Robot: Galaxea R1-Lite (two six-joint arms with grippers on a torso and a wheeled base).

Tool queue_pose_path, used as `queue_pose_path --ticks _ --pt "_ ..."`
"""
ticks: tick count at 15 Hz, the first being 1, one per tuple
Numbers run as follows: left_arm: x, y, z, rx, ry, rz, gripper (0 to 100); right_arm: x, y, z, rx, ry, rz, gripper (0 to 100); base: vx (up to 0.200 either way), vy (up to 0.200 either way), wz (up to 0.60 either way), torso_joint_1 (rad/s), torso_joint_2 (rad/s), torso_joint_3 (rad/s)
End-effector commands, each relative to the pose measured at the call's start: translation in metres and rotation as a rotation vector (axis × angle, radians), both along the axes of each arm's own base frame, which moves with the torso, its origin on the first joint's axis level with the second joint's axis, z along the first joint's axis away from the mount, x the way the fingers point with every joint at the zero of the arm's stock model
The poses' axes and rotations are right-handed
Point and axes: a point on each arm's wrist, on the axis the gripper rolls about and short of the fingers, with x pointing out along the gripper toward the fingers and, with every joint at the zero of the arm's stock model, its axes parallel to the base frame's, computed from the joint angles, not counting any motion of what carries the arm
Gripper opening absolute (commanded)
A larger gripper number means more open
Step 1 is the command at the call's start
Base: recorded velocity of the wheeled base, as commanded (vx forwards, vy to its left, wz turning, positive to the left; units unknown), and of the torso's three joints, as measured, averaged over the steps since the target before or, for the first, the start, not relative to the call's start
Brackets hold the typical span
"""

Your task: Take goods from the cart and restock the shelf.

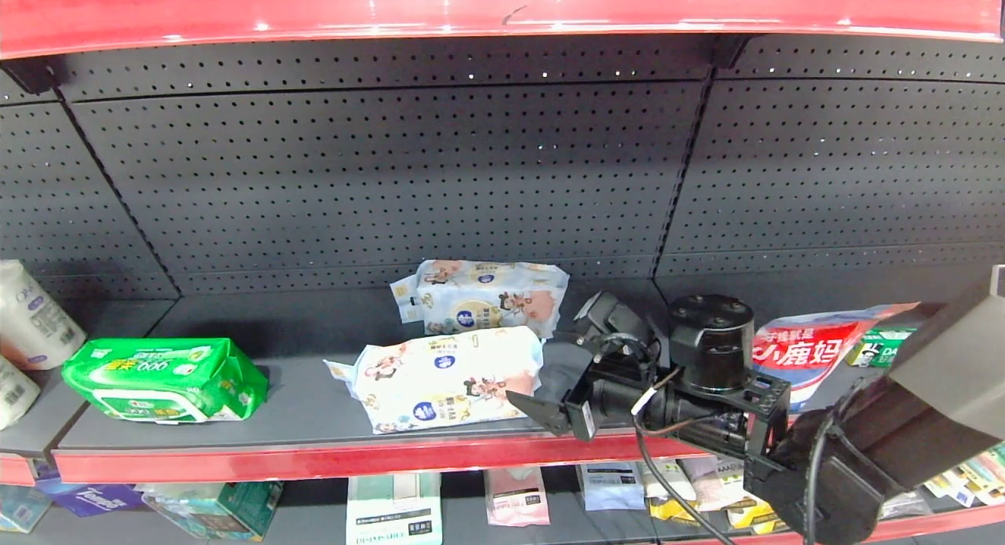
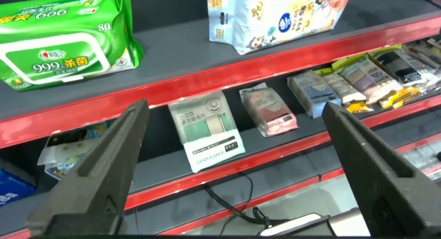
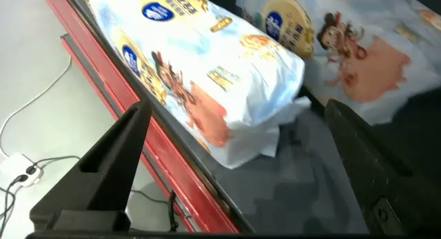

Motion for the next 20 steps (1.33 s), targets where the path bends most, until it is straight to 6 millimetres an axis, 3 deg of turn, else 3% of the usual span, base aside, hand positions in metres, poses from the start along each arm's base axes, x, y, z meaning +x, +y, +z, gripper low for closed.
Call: queue_pose_path --ticks 1,11,20 --pt "0.0 0.0 0.0 0.0 0.0 0.0 100 0.006 0.007 -0.005 -0.002 0.002 0.008 100 0.0 0.0 0.0 0.0 0.0 0.0" --pt "0.0 0.0 0.0 0.001 0.0 0.001 100 0.015 0.029 -0.016 0.002 -0.001 0.043 100 0.0 0.0 0.0 0.0 0.0 0.0" --pt "0.0 0.0 0.0 -0.002 0.002 0.003 100 0.005 0.018 0.004 0.022 -0.032 0.025 100 0.0 0.0 0.0 0.0 0.0 0.0"
